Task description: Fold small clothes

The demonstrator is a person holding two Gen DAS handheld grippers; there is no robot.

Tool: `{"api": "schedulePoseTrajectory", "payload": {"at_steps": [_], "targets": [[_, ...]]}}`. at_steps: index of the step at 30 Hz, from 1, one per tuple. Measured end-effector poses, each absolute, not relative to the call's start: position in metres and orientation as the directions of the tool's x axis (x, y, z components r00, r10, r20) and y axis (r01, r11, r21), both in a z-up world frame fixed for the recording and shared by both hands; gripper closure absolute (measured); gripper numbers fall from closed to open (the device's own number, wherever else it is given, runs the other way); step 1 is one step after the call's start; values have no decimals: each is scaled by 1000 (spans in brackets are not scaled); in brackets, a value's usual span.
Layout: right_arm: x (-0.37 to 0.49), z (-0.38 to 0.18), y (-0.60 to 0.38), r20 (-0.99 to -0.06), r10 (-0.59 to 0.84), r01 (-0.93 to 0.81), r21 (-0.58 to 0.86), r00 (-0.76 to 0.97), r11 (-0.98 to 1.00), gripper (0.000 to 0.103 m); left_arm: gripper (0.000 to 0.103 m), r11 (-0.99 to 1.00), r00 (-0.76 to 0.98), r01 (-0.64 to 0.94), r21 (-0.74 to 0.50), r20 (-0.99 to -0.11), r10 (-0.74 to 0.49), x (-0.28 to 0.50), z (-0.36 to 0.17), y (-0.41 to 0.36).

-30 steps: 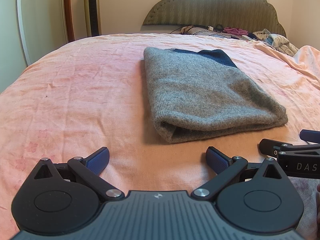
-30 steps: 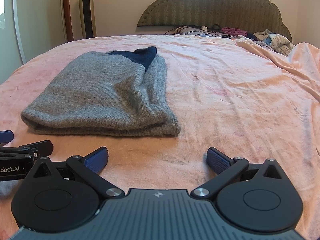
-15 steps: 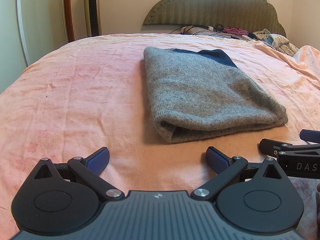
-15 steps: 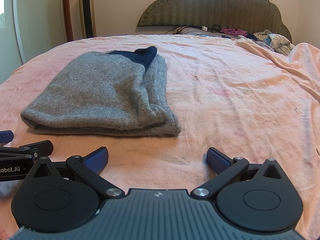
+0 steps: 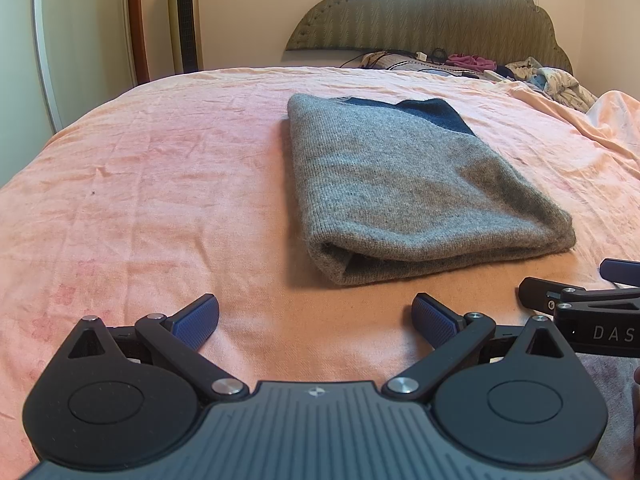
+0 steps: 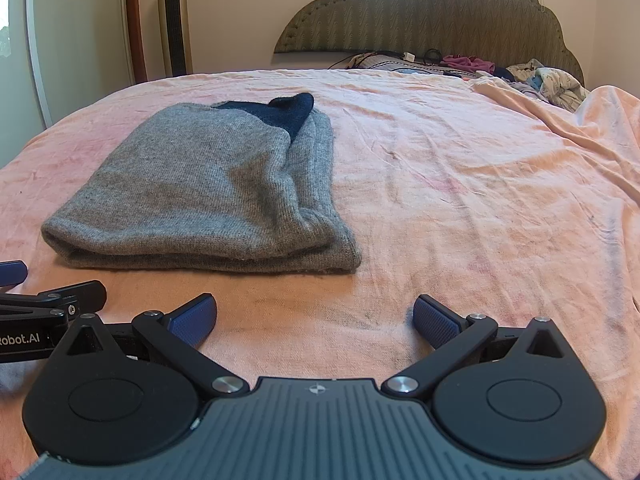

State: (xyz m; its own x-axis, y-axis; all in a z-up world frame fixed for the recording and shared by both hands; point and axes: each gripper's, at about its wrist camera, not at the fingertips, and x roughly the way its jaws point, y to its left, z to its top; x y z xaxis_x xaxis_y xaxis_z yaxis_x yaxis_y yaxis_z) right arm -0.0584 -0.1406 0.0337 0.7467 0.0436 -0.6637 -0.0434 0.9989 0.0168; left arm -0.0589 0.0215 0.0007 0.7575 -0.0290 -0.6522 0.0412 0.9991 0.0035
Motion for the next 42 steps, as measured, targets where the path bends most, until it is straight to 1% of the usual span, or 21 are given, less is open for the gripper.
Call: {"api": "schedulePoseTrajectory", "payload": {"at_steps": [29, 42], "targets": [[-59, 34, -140, -667, 44, -44, 16, 744, 999, 0, 0, 999, 743, 39, 7, -669, -25, -55, 2, 22], [-58, 34, -140, -667, 43, -44, 15, 743, 999, 0, 0, 998, 741, 56, -5, -670, -45, -57, 3, 25]]}}
